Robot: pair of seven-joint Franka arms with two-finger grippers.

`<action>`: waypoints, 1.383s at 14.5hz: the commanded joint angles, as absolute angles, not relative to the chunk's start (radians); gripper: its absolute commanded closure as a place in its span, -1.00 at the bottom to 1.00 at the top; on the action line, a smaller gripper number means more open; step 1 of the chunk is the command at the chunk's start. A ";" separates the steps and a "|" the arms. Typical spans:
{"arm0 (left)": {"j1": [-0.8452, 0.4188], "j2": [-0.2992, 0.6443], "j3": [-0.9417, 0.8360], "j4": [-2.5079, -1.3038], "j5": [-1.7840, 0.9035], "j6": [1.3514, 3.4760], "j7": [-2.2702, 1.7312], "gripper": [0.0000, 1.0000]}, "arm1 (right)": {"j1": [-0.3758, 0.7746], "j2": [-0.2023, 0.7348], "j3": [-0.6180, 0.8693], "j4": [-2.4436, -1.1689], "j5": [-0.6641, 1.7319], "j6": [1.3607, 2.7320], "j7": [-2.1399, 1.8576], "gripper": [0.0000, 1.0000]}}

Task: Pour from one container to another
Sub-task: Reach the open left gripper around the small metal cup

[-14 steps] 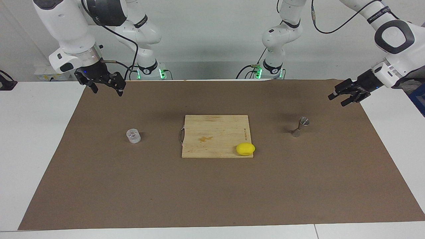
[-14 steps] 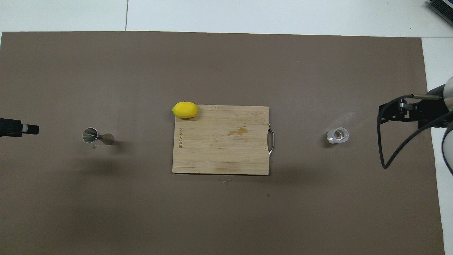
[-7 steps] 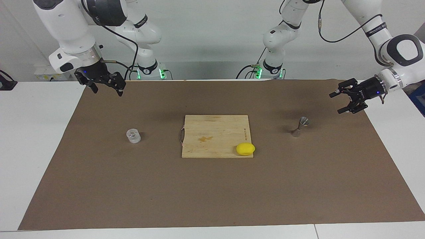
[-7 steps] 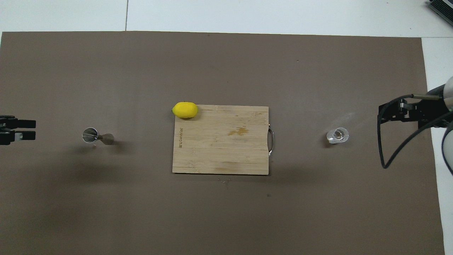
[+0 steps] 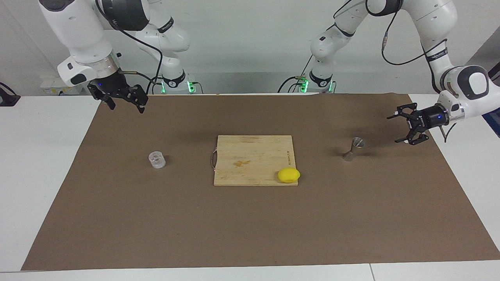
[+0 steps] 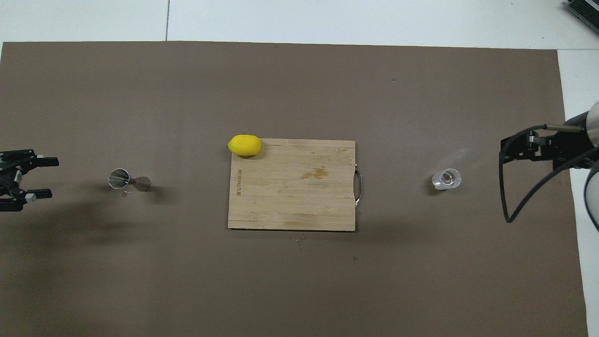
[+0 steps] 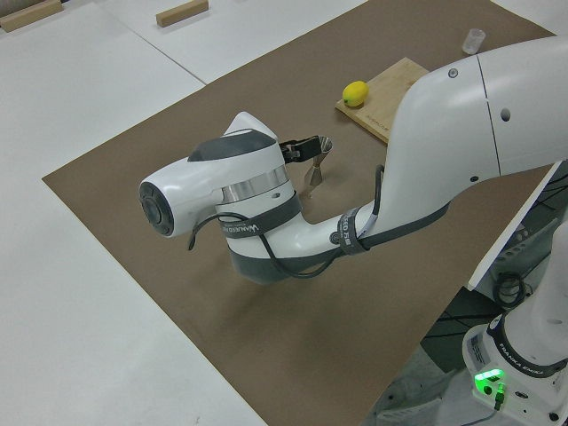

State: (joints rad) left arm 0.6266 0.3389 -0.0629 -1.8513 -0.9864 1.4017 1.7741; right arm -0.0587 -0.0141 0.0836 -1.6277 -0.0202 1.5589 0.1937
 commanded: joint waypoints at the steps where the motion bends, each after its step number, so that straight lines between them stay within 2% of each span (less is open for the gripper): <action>1: 0.661 0.415 -0.071 -1.874 -1.060 1.361 1.961 -1.00 | -0.069 -0.012 0.089 -1.621 -0.015 1.546 0.181 -1.00; 6: 0.686 0.514 -0.072 -1.888 -1.106 1.312 2.283 -1.00 | -0.069 -0.012 0.089 -1.621 -0.015 1.546 0.181 -1.00; 12: 0.608 0.506 -0.080 -1.943 -1.198 1.301 2.410 -1.00 | -0.069 -0.012 0.089 -1.621 -0.015 1.546 0.181 -1.00; 20: 0.546 0.503 -0.080 -1.991 -1.238 1.411 2.442 -1.00 | -0.069 -0.012 0.089 -1.621 -0.015 1.546 0.181 -1.00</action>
